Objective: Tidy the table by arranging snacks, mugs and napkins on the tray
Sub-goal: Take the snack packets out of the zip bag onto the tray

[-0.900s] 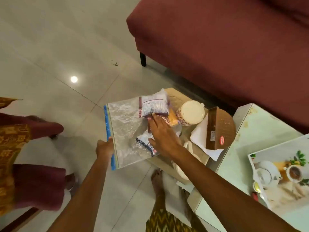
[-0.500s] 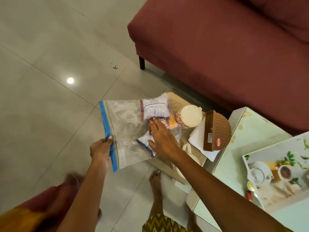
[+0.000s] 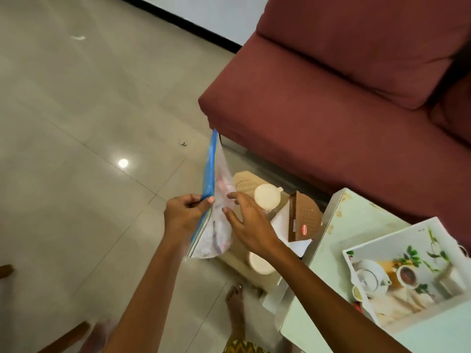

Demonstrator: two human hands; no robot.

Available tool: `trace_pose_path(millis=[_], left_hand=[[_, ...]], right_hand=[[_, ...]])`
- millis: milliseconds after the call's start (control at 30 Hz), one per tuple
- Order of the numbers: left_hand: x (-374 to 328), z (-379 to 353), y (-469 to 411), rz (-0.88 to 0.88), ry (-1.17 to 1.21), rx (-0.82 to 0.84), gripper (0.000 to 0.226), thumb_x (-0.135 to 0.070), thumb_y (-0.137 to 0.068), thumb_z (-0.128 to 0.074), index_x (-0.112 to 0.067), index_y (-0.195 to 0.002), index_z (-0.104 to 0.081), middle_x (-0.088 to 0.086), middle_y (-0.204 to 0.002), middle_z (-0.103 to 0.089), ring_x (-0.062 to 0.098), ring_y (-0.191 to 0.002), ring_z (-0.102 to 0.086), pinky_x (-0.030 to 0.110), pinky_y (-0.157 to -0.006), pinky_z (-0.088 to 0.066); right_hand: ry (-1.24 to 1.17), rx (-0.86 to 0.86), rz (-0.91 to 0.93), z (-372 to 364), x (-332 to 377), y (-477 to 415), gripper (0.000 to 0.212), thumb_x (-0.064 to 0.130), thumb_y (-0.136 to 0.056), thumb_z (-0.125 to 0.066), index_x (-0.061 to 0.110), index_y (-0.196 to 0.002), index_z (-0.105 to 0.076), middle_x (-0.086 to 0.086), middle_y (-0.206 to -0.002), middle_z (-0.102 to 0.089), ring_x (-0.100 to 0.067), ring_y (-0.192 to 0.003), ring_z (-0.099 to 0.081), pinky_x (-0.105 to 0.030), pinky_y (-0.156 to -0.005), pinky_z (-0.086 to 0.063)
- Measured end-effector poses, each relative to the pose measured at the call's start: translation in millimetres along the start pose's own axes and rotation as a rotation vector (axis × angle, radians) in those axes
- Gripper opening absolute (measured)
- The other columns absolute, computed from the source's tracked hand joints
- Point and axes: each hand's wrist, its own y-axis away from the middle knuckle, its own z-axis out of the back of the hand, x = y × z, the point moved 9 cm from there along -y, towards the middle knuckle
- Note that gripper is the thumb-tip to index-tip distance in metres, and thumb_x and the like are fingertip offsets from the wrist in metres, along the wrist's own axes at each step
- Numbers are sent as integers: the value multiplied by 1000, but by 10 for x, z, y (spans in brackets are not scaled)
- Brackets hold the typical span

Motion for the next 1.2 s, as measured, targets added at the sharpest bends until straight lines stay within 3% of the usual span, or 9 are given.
trace_pose_path(millis=[100,200,300,533,733,800,867,1000,1200], left_hand=[[-238,-134,375,-41,-11,24,17,-18,-68,-79,-5,-77,-72,14,-74,-69,25,-71,-62,36,-76,-53],[-472,-181,808,-128,-49,27,12,-21,-64,-82,-21,-62,-70,1,-61,-68,19,-63,-62,29,-67,-52],[-693,-240,1305,-225,-164,8,18,-26,-60,-84,-22,-54,-67,-9,-49,-65,12,-54,-59,23,-56,-49],[-1084,-666,2488,-443,-292,18,25,-30,-60,-84,-16,-54,-64,-1,-52,-64,12,-48,-58,29,-55,-50],[-901,-1246,3207,-293,-85,356,37,-29,-72,-75,5,-80,-62,13,-68,-63,17,-64,-57,24,-59,-51],[-889,-1410,3413,-244,-36,452,29,-27,-81,-66,1,-84,-64,9,-73,-64,16,-70,-60,16,-57,-52],[-909,-1531,3574,-236,-2,505,21,-24,-86,-60,-4,-82,-64,12,-79,-63,21,-79,-61,25,-69,-56],[-1007,-1669,3819,-328,-49,460,25,-20,-87,-60,3,-76,-58,17,-76,-57,26,-74,-53,44,-76,-49],[-1091,-1701,4020,-519,-242,267,26,-17,-85,-60,-7,-62,-53,7,-62,-55,12,-55,-47,15,-52,-39]], right_hand=[[-155,-62,6,359,211,223,27,34,-95,-45,15,-113,-53,-1,-114,-61,-14,-105,-56,-28,-85,-49],[-331,-54,-50,616,344,494,32,38,-94,-46,12,-106,-57,2,-100,-62,-13,-94,-58,-19,-74,-47],[-507,0,-199,796,384,849,42,45,-89,-52,7,-106,-60,-5,-101,-66,-17,-93,-63,-27,-69,-55],[-646,-69,-230,1444,405,1783,22,16,-92,-56,-2,-99,-65,-15,-90,-68,-22,-78,-67,-31,-65,-60],[-554,-153,-127,2065,241,2489,13,7,-90,-56,4,-83,-67,-16,-81,-69,-24,-73,-67,-39,-67,-60],[-518,-170,-92,2214,196,2672,14,4,-89,-56,5,-83,-68,-15,-81,-69,-22,-72,-68,-37,-64,-60],[-472,-188,-63,2321,151,2823,16,3,-87,-57,9,-79,-70,-10,-76,-70,-16,-68,-68,-30,-58,-59],[-420,-317,-37,2545,60,3092,20,3,-85,-59,15,-73,-70,0,-64,-69,-5,-57,-66,-19,-52,-55],[-23,-491,71,2761,190,3357,15,11,-83,-63,1,-73,-68,-12,-71,-71,-24,-63,-65,-36,-62,-56]])
